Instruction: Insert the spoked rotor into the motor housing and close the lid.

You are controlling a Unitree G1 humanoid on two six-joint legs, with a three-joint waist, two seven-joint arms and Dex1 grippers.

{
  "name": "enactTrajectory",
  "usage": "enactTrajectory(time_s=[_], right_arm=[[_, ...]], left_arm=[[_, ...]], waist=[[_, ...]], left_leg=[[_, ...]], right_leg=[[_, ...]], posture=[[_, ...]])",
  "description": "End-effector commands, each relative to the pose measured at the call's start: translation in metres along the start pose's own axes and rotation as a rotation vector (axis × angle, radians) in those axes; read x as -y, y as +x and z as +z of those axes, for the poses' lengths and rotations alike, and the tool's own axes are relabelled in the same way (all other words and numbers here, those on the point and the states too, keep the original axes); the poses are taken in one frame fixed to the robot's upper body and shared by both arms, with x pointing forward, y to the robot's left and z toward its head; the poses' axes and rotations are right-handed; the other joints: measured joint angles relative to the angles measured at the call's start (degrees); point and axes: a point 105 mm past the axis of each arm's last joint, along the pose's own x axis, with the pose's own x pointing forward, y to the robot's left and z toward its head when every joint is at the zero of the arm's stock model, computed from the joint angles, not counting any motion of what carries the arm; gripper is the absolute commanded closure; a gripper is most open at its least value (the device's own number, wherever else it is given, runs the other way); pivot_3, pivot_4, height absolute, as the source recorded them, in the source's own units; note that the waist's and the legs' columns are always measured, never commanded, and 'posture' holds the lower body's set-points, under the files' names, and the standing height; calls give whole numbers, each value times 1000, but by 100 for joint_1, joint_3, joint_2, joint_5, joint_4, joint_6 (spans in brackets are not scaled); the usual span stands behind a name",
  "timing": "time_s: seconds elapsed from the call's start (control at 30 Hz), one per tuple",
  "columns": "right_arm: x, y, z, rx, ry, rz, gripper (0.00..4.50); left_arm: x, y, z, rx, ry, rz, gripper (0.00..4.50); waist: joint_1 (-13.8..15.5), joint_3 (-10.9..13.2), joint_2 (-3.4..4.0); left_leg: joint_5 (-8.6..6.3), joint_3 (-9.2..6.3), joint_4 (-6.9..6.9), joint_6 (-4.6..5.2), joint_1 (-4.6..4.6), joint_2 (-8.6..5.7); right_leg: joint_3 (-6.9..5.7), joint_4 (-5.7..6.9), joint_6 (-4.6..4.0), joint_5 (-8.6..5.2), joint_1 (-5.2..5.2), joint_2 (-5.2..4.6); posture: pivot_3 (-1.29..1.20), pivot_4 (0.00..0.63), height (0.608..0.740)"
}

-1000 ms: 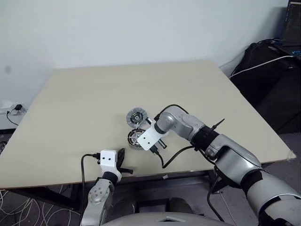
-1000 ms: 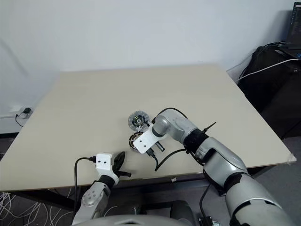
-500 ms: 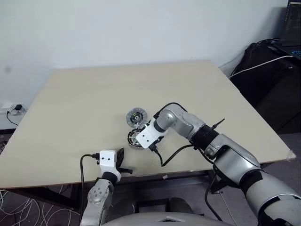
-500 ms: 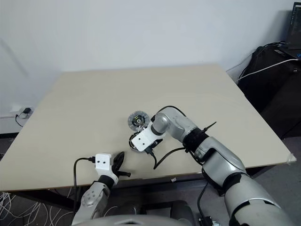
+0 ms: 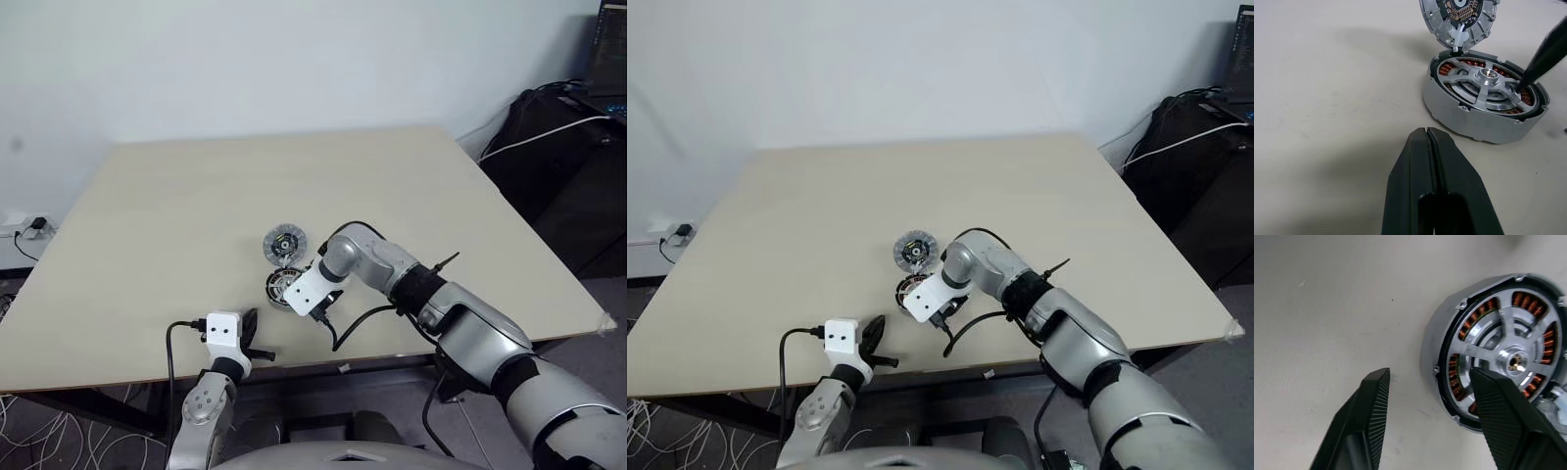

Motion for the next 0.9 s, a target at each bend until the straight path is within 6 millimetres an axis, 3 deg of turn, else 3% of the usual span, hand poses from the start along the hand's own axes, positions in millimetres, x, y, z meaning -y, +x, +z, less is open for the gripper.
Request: enactTrajectory(time_s=[0.03,0.13,0.23,0.4,0.6,0.73,0.9], right_arm=[[6,-4,-1,-8,-5,-16,2924],[6,-3,-3,-16,2,-18,3898],[6,-3,-4,-16,7,-26,4338],[8,-8,-4,24,67,-68,4394],[10,-32,8,166,206,-140,4395],[1,-51,11,234,316,-180,4395],[-16,-67,12,297,675,-238,4395]], left_arm=[[1,2,10,46,1,-2,4449],[1,2,10,48,-1,0,4449],[2,2,10,48,-2,-2,4449],[2,2,10,46,-3,-7,4449],[3,3,10,45,-4,-12,4449],[4,4,10,45,-9,-20,4449],[6,6,10,44,-14,-29,4449]], waist=[[0,-1,2],[1,-5,5],[0,-8,2],[-3,-7,2],[16,-6,1],[44,-5,-2],[106,-3,-5]], left_leg=[[0,0,0,0,0,0],[0,0,0,0,0,0],[0,-3,0,-10,4,1],[5,-4,0,-18,7,4],[7,-9,1,-12,-1,2],[5,-10,0,-9,-10,2],[0,-10,1,-9,-15,4]], right_leg=[[0,0,0,0,0,0],[0,0,0,0,0,0],[-1,2,-3,2,3,1],[-2,7,-5,4,3,5],[-4,4,-7,4,0,4],[-4,-1,-7,4,-6,3],[-8,-3,-7,3,-6,0]], posture=[[0,0,740],[0,0,740],[0,0,740],[0,0,740],[0,0,740],[0,0,740],[0,0,740]])
